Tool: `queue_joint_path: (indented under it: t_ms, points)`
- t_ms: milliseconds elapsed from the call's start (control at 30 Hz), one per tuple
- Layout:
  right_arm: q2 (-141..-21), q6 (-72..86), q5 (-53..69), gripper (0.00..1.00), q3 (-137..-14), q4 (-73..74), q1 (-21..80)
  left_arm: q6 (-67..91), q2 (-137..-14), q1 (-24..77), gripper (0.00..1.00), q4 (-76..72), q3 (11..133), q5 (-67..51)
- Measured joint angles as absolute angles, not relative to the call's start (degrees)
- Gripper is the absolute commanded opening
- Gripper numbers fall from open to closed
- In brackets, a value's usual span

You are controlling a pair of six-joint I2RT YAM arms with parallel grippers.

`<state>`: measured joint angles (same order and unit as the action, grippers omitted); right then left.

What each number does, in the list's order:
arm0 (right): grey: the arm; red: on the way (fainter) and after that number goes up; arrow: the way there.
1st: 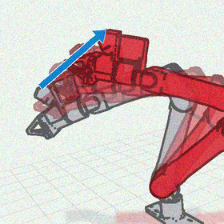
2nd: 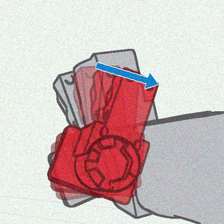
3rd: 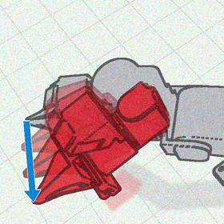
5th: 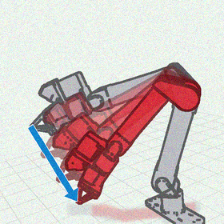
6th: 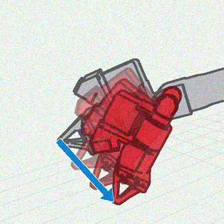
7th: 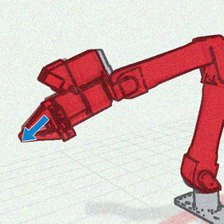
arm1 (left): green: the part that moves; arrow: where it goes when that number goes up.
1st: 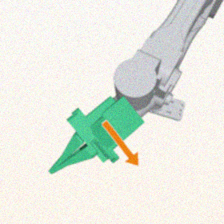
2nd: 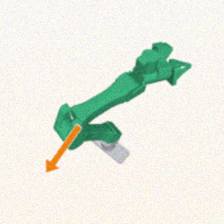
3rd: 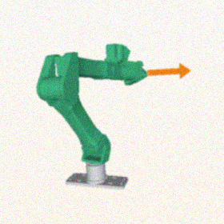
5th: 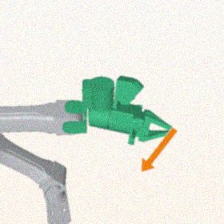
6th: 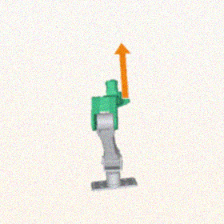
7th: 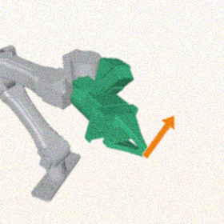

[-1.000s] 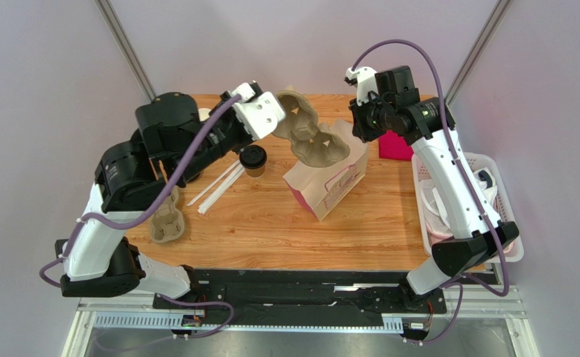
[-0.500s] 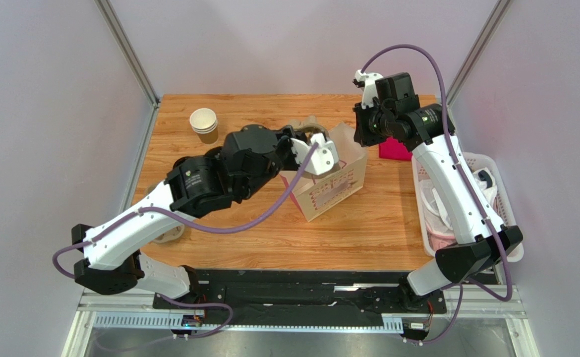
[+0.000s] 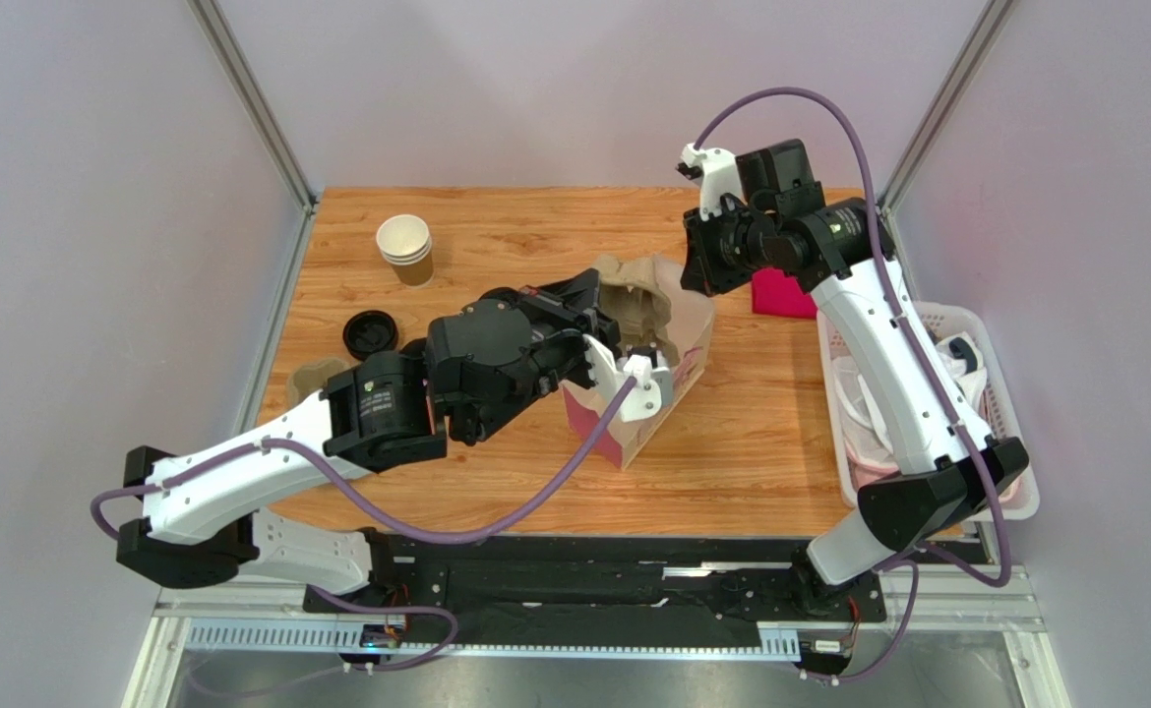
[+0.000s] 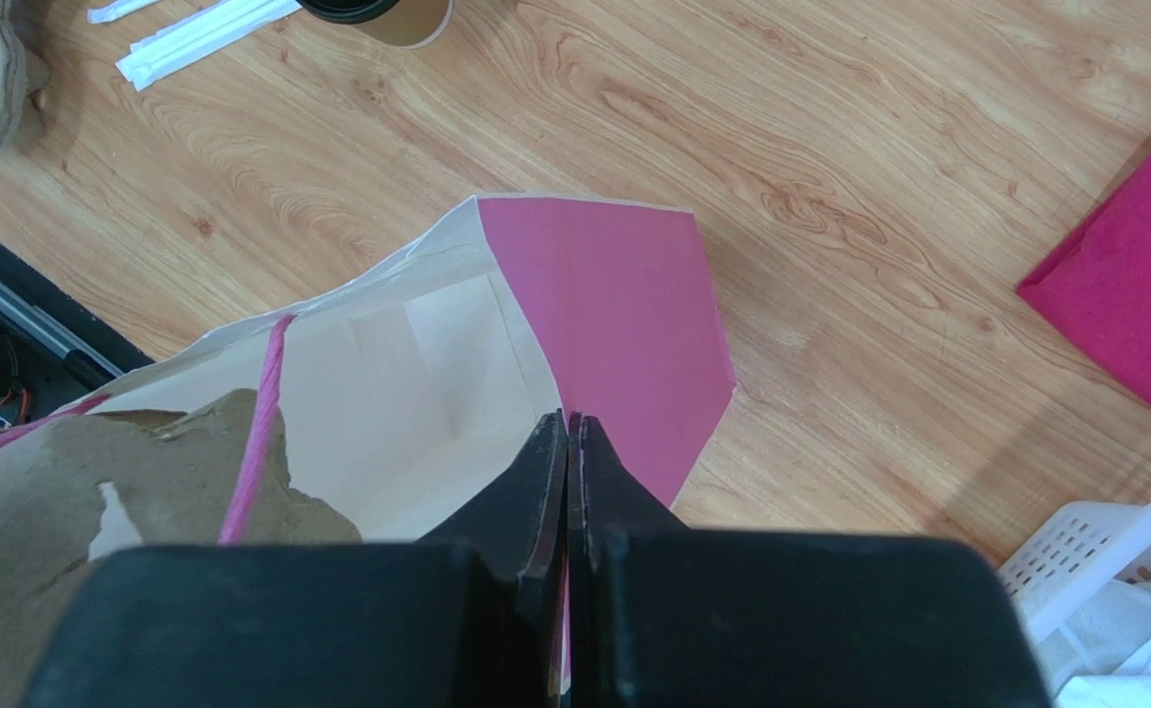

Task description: Pack the takeout coffee

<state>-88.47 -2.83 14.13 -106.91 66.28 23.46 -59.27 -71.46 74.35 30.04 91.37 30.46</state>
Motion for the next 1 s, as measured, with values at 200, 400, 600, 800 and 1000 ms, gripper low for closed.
queue_joint_path:
  t_ms: [200,400,600,800,1000]
  points:
    - [-89.6,-3.5,12.2,0.00,-107.4,67.0,24.3,-67.3,-70.2,78.3,0.00,24.9,88.2,31.5]
    - [-90.4,-4.1,10.3,0.00,-107.4,67.1,27.1,-73.7,-70.5,80.2,0.00,24.6,87.5,29.7]
    - [-90.3,-6.5,11.5,0.00,-107.4,67.2,29.0,-76.6,-71.3,80.2,0.00,28.3,87.3,26.3]
    - [-89.1,-12.1,14.5,0.00,-107.5,68.1,29.8,-75.6,-73.1,80.0,0.00,34.4,88.9,25.6]
    - [-87.7,-16.8,15.1,0.00,-109.5,68.8,32.1,-69.9,-76.7,78.9,0.00,42.6,96.4,24.8]
